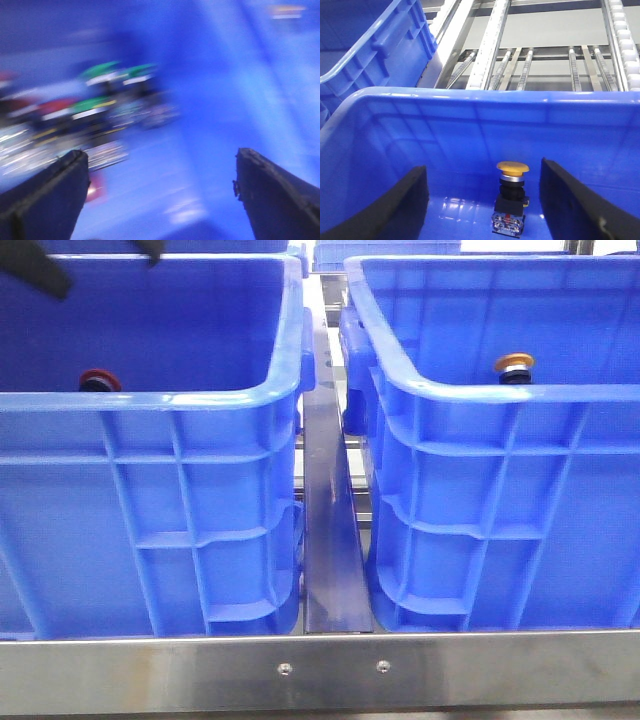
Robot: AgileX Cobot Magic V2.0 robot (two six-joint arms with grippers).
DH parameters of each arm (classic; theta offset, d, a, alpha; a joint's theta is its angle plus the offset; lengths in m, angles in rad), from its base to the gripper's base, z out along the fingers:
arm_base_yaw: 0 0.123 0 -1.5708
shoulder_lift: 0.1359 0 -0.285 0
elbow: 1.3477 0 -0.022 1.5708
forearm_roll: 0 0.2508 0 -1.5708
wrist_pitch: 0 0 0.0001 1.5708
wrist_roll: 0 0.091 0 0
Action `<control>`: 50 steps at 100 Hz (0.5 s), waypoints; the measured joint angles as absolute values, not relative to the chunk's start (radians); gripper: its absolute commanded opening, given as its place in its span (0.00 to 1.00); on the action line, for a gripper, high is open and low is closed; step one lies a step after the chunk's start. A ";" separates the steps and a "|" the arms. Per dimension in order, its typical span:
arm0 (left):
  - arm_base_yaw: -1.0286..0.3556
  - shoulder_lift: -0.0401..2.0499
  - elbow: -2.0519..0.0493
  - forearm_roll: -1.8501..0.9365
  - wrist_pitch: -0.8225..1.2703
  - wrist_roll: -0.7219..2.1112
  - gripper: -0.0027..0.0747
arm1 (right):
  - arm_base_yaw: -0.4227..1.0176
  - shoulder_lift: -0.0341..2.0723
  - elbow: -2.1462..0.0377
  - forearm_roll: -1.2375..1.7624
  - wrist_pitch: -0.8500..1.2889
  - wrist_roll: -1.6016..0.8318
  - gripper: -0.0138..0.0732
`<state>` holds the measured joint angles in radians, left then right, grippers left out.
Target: Pick red and yellow buttons and place in box
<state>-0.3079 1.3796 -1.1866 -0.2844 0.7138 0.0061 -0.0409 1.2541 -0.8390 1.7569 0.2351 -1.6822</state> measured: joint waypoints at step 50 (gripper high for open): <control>-0.199 1.682 -1.396 -0.119 0.926 -0.106 0.77 | -0.041 1.254 -0.837 1.757 0.237 -1.682 0.74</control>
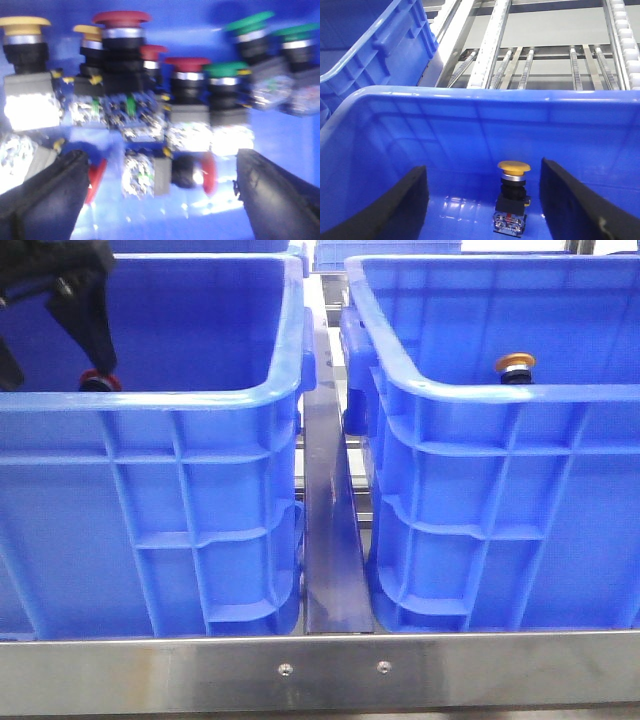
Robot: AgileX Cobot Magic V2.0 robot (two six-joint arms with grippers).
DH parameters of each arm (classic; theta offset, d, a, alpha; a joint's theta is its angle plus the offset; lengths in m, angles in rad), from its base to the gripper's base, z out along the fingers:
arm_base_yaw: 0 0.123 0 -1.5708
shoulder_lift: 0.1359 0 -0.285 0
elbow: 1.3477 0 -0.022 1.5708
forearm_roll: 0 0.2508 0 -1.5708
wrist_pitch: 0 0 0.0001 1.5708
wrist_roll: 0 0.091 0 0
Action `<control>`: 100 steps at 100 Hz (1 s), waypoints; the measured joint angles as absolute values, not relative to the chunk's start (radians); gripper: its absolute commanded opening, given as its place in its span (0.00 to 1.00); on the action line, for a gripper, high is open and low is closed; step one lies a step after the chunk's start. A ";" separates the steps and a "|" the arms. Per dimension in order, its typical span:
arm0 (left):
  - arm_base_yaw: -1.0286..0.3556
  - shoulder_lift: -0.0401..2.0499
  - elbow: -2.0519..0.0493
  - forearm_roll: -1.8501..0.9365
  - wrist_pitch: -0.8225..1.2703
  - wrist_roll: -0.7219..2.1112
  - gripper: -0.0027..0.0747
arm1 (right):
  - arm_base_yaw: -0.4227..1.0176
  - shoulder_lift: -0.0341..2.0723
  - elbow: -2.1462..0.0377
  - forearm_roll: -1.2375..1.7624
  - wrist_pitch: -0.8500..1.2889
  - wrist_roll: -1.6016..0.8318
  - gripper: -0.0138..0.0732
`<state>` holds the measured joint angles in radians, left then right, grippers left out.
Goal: Pick red and yellow buttons and place in box
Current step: 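Grasp a red-capped button in the source bin with the left gripper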
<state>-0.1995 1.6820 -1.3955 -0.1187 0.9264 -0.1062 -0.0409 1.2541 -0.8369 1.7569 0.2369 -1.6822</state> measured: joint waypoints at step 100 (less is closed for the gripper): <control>-0.199 1.864 -1.489 -0.100 0.884 -0.110 0.13 | -0.041 1.254 -0.837 1.757 0.241 -1.684 0.74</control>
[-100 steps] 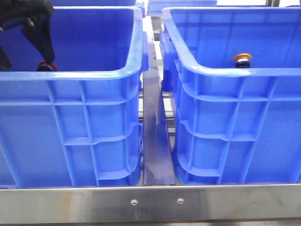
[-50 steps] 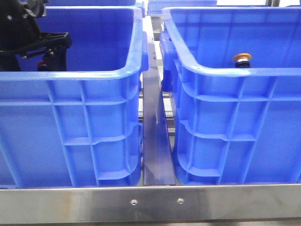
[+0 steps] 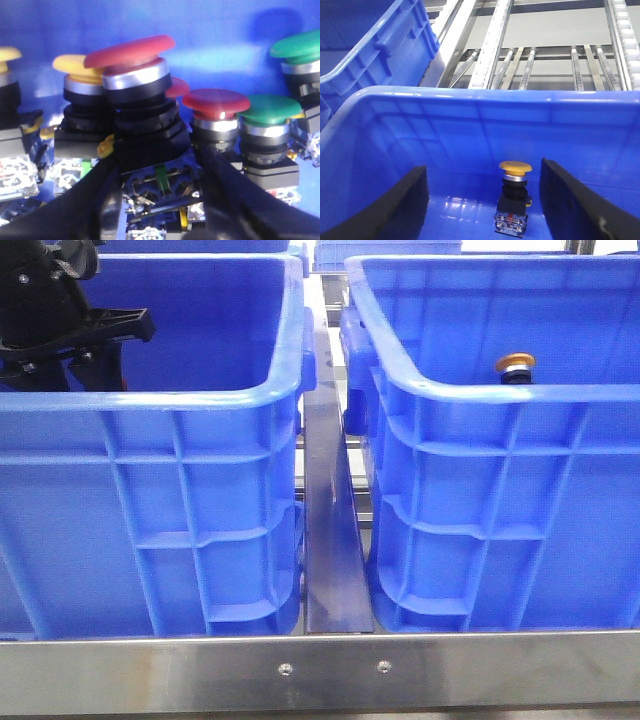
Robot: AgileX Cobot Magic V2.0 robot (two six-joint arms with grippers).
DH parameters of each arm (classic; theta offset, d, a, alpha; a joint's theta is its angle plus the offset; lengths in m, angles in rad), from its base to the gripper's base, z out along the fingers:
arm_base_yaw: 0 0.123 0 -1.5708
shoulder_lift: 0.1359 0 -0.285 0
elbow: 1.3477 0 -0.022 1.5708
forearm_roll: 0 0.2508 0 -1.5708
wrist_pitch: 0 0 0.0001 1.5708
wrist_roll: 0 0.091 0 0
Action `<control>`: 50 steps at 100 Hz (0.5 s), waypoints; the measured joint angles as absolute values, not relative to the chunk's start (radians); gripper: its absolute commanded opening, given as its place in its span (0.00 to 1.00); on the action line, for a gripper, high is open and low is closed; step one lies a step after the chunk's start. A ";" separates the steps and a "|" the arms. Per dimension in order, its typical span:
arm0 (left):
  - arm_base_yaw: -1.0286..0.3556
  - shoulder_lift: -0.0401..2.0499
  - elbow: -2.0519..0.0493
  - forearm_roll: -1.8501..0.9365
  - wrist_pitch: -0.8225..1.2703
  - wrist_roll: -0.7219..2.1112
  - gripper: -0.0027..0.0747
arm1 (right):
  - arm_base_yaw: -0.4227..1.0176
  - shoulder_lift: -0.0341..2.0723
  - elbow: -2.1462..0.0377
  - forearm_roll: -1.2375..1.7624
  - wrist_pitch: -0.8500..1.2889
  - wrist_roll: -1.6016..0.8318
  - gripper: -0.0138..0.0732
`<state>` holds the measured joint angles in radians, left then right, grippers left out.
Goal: Pick red and yellow buttons and place in box
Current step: 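Grasp a red-capped button in the source bin with the left gripper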
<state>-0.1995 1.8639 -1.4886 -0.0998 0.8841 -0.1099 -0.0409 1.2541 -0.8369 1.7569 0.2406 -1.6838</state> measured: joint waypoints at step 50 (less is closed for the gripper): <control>-0.211 1.752 -1.489 -0.361 0.877 0.175 0.13 | -0.041 1.254 -0.837 1.757 0.242 -1.684 0.74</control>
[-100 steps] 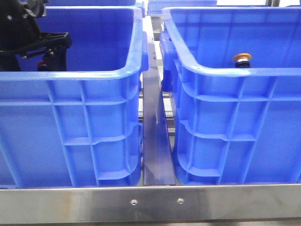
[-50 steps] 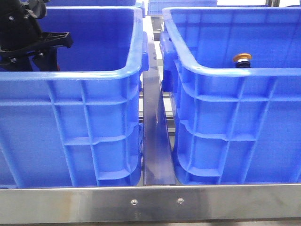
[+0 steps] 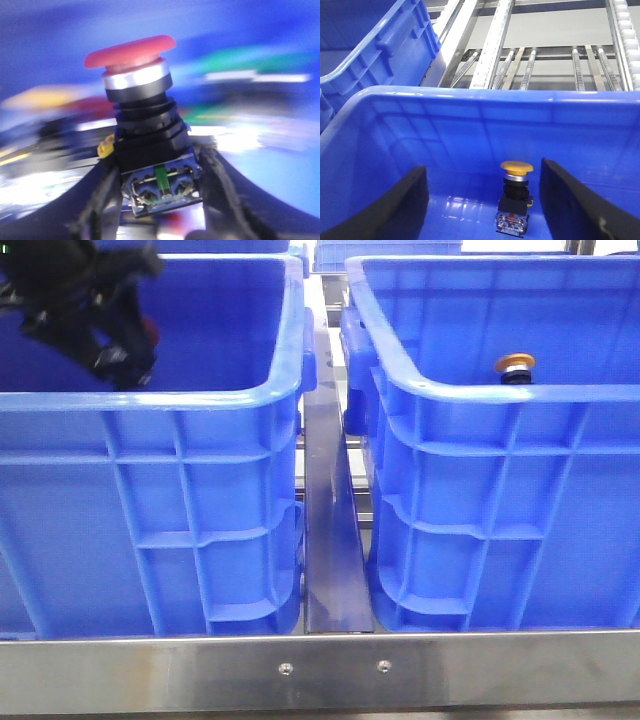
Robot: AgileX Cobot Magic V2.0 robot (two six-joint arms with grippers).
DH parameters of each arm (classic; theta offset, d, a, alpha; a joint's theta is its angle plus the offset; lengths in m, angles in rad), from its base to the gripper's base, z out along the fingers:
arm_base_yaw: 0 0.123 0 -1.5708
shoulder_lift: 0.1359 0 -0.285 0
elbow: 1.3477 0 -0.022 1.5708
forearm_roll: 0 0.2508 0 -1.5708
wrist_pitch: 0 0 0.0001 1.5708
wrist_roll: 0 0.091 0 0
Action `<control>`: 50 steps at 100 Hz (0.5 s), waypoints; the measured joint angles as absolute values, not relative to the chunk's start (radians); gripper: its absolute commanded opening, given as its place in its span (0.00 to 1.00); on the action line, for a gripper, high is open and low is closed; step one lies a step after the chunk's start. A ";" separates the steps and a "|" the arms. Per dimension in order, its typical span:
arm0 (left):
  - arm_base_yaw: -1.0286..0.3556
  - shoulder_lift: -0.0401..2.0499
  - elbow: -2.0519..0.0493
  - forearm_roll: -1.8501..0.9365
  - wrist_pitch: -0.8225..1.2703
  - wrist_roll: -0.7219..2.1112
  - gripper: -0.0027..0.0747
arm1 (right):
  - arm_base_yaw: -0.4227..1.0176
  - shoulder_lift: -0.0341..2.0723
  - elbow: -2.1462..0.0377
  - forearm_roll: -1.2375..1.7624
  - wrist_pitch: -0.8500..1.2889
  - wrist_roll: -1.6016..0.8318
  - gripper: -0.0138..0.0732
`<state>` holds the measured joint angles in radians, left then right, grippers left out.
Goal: Pick red and yellow buttons and place in box
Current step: 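Grasp a red-capped button in the source bin with the left gripper, then lift the red button and grasp its cap with the right gripper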
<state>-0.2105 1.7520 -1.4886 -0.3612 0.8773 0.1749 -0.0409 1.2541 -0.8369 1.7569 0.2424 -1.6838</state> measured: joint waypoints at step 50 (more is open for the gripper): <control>-0.271 1.636 -1.489 -0.874 1.067 0.792 0.13 | -0.041 1.254 -0.831 1.757 0.389 -1.602 0.74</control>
<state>-0.2707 1.6357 -1.4886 -0.8741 1.0673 0.7924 -0.0409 1.2541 -0.8312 1.7569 0.3889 -1.6019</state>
